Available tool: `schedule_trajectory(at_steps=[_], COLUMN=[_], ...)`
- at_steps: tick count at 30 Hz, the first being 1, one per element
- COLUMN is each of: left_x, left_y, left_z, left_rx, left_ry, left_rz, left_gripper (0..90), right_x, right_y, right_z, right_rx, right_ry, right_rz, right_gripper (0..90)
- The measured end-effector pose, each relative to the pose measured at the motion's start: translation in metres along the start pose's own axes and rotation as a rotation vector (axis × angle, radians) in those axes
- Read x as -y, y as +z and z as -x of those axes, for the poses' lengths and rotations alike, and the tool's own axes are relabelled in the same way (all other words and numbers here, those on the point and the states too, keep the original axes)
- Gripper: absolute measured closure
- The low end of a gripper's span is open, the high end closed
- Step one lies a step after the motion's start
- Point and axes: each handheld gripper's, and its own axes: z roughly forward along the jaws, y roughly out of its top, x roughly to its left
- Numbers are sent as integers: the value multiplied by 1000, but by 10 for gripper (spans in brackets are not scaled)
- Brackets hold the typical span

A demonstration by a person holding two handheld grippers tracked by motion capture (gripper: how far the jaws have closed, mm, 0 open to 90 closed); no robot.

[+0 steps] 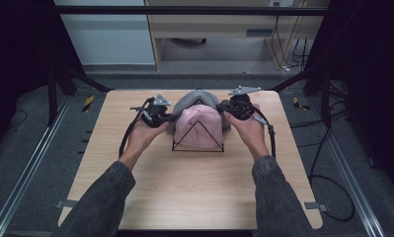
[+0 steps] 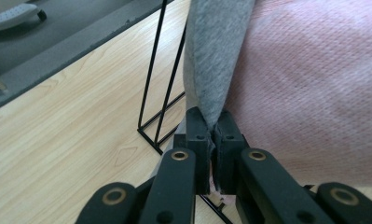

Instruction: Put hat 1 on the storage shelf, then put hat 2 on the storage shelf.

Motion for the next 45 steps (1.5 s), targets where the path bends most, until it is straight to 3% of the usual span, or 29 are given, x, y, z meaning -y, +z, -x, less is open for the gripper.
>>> schedule_trajectory(at_steps=[12, 27, 32, 33, 35, 36, 40, 45], left_x=[6, 7, 7, 8, 8, 8, 11, 18], left_y=[-9, -23, -29, -31, -34, -37, -43, -51], left_z=[-4, -1, 1, 1, 2, 3, 5, 10], left_rx=[-16, -44, -77, -80, -81, -79, -52, -41], left_ry=[-38, -23, -23, -33, -45, -42, -38, -35], left_rz=[22, 42, 52, 54, 41, 31, 6, 0], left_gripper=[784, 730, 552, 552, 446, 353, 196, 120], right_x=[6, 5, 4, 4, 4, 3, 1, 2], right_y=[-14, -24, -29, -29, -33, -36, -45, -54], right_z=[1, -5, -4, -4, -5, -6, -9, -11], right_rx=[26, 26, 47, 47, 58, 65, 93, 104], right_ry=[-2, -26, -21, -21, -13, -7, -16, -13], right_rz=[2, 7, 13, 13, 14, 15, 10, 7], right_gripper=[795, 755, 638, 638, 559, 468, 333, 258])
